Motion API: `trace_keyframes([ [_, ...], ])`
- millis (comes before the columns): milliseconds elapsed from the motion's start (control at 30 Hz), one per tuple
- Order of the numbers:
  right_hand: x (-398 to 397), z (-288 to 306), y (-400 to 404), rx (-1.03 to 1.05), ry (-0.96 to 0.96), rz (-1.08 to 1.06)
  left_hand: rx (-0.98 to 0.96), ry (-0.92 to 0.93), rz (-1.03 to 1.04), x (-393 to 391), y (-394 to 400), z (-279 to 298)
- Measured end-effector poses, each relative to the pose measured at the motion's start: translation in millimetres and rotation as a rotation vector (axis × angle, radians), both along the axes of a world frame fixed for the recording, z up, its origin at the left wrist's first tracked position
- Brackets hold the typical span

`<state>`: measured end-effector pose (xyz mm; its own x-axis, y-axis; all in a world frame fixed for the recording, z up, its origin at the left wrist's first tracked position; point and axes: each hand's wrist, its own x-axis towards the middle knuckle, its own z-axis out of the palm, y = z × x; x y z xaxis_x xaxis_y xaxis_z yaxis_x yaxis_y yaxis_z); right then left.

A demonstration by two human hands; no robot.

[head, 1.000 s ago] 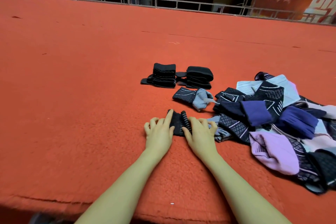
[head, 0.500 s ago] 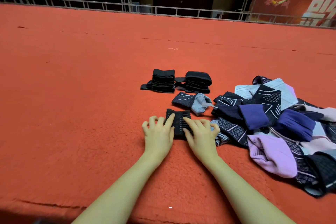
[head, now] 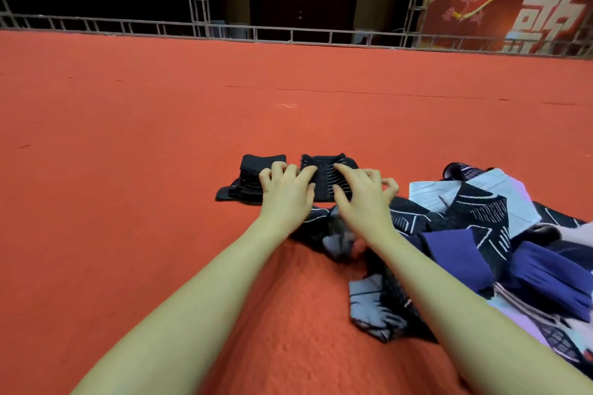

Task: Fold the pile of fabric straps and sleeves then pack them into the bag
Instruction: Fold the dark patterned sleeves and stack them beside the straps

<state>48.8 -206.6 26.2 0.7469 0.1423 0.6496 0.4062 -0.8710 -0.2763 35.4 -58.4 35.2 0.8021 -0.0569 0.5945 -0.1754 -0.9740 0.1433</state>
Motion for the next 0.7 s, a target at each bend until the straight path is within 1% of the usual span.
trace_keyframes([
  [33,13.9,2.6,-4.6,-0.032,0.024,0.000,0.016,0.019,0.003,16.0,-1.2,1.5],
  [167,68.8,6.6,-22.3,-0.137,0.093,-0.021,0.112,-0.020,-0.052,76.9,-8.0,5.2],
  [233,94.5,5.0,-25.4,-0.157,0.105,-0.035,0.163,-0.024,-0.074,106.9,-10.8,2.4],
  [300,116.8,1.6,-25.7,-0.155,0.101,-0.049,0.167,-0.022,-0.063,130.9,-12.8,0.9],
  [367,133.7,-4.2,-25.3,-0.145,0.118,-0.061,0.188,0.098,-0.015,146.1,-16.9,-0.7],
  [433,146.4,-13.1,-24.9,-0.172,0.184,-0.087,0.238,0.217,0.004,159.2,-17.1,-9.7],
  [533,155.0,-34.3,-25.0,-0.293,0.385,-0.143,0.298,0.483,-0.017,164.8,-14.3,-27.1],
  [567,153.7,-41.8,-25.7,-0.301,0.442,-0.146,0.296,0.542,-0.031,164.0,-13.8,-32.9],
  [600,151.0,-48.2,-26.5,-0.291,0.474,-0.145,0.289,0.568,-0.043,162.4,-13.2,-37.1],
  [700,141.3,-56.5,-28.2,-0.282,0.510,-0.145,0.290,0.560,-0.047,157.0,-13.8,-37.7],
])
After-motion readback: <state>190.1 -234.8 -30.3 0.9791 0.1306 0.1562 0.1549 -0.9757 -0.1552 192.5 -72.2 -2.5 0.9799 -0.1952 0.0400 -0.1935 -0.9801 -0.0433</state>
